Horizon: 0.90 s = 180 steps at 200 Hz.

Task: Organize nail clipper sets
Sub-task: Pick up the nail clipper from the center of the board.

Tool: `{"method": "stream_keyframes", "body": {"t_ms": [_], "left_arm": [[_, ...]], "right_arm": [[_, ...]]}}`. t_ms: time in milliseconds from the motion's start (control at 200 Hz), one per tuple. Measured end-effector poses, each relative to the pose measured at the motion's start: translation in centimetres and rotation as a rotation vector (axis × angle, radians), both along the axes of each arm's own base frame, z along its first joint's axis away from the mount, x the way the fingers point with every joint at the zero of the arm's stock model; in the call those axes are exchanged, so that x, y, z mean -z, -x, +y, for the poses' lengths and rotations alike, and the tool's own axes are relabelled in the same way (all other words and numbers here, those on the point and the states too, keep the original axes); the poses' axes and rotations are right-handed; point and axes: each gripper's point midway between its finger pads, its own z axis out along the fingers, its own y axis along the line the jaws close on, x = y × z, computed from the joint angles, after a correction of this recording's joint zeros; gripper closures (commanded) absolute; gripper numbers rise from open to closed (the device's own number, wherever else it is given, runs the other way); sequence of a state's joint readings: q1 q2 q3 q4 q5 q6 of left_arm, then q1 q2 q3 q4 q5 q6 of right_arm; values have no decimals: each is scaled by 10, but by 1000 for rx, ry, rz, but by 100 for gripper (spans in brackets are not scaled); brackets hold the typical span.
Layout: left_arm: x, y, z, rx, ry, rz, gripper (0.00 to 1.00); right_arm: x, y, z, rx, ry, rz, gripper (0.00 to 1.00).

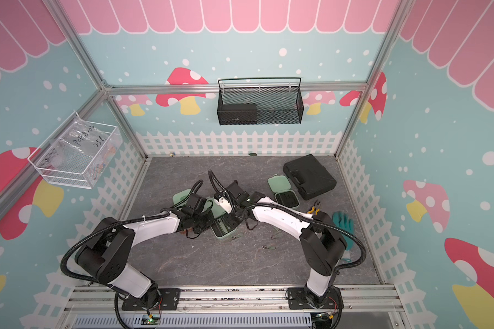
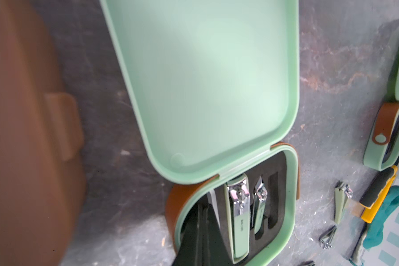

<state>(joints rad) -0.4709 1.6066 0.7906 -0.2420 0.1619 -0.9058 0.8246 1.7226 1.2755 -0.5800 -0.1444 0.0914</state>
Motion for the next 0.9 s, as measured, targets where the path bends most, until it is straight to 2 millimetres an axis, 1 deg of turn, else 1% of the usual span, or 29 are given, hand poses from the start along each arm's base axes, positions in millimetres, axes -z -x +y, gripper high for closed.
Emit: {"method": "stream_keyframes", "body": {"t_ms": [110,270,400,500,625,736,901], "left_arm": [[0,-5,8,-15,-5,-4,100],[1,-7,10,-11,-7,-6,100],[1,-7,10,-6,-5,-5,100],[1,-7,11,-2,0,-4,100],[1,-7,10,6,0,-6,100],[1,-8,12,6,11,-3,100],[1,-10,15,2,28,-7,100]], "right_arm": [[18,10,-11,-64,57,13,52],[27,10,-12,-133,87,-5,52],[37,9,-14,-173,116,-19,49],[46,13,-21,-198,147,-27,47],[59,22,-31,-235,199,-27,46],[64,29,-32,-268,226,-37,45],[65,27,-30,-282,240,-71,44]]}}
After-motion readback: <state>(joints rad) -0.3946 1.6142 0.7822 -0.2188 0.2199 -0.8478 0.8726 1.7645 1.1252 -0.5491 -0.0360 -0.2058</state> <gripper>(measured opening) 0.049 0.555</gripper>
